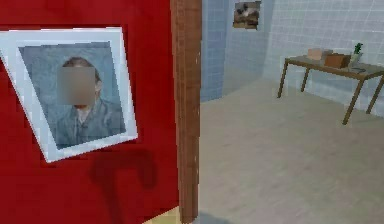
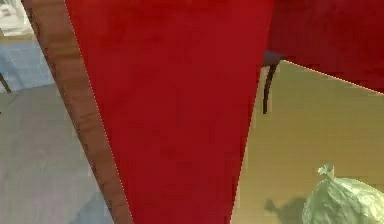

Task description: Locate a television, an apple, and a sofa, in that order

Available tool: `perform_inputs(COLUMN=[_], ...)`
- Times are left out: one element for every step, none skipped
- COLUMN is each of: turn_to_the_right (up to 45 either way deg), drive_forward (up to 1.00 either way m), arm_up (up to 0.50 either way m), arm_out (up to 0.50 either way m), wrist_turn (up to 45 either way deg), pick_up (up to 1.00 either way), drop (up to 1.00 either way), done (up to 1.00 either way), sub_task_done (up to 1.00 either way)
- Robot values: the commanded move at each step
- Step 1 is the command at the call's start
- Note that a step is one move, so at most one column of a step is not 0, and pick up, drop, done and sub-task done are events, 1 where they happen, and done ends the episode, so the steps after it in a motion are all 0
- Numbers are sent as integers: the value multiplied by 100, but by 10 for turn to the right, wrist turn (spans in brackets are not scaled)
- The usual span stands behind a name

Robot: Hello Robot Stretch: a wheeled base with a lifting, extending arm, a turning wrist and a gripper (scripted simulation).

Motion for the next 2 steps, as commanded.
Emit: perform_inputs(turn_to_the_right=[0, 450], drive_forward=[50, 0], arm_up=[0, 0], arm_out=[0, 0], wrist_turn=[0, 0], pick_up=[0, 0], drop=[0, 0], done=[0, 0], sub_task_done=[0, 0])
